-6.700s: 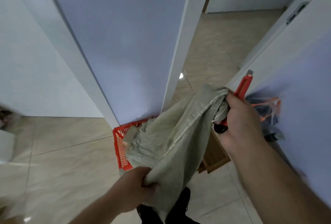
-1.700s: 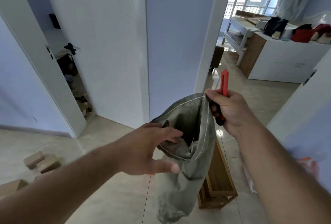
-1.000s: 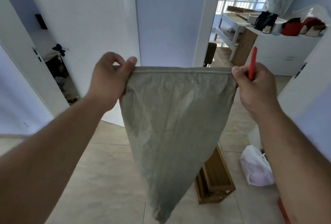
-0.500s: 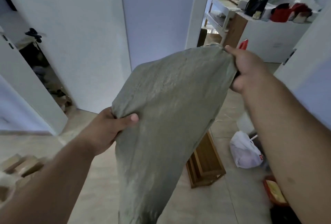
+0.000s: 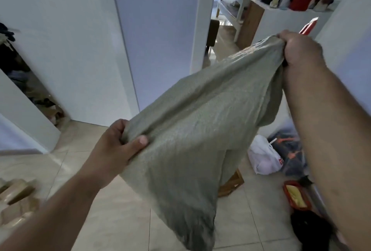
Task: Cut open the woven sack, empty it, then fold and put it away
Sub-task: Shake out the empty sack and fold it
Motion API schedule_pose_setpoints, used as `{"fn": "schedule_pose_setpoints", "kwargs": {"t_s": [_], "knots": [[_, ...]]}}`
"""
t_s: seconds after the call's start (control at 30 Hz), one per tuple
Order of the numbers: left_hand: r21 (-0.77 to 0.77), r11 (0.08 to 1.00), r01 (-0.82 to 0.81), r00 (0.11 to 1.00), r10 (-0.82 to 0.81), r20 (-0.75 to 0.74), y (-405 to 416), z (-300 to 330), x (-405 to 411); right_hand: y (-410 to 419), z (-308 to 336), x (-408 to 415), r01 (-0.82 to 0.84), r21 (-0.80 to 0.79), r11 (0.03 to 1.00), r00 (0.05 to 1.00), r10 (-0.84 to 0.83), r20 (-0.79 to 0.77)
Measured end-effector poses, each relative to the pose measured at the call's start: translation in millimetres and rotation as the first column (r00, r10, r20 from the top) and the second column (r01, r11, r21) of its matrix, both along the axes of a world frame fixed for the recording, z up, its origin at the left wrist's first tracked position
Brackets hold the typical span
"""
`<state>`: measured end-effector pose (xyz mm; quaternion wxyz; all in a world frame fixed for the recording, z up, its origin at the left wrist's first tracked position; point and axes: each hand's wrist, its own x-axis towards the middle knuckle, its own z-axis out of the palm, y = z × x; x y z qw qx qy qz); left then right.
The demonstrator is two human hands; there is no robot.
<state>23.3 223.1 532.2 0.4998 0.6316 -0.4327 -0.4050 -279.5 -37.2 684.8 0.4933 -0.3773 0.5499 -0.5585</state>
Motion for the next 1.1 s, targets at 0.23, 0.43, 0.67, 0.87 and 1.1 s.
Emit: {"fn": "schedule_pose_setpoints", "kwargs": {"t_s": [0.23,0.43,0.67,0.87,1.1], "knots": [[0.358,0.802,0.479,0.876,-0.463,-0.135,12,-8,-16,-23,1,1,-0.094,0.079,0.992,0.988,0.083,0.129],[0.062,0.972,0.225,0.728,-0.125,-0.674,5,7,-15,-8,-78,-29,-0.28,0.076,0.957,0.857,0.214,0.47],[0.212,0.977,-0.036,0.76,0.165,-0.628,-23,13,-5,117,-224,35,-0.792,0.219,0.57,0.589,0.619,0.519],[0.185,0.975,-0.125,0.821,0.206,-0.532,-19,3,26,124,-208,49,-0.701,0.324,0.635,0.71,0.663,0.238],[0.322,0.94,-0.115,0.955,0.194,-0.224,0,-34,12,95,-200,51,-0.563,0.369,0.74,0.825,0.533,0.188]]}}
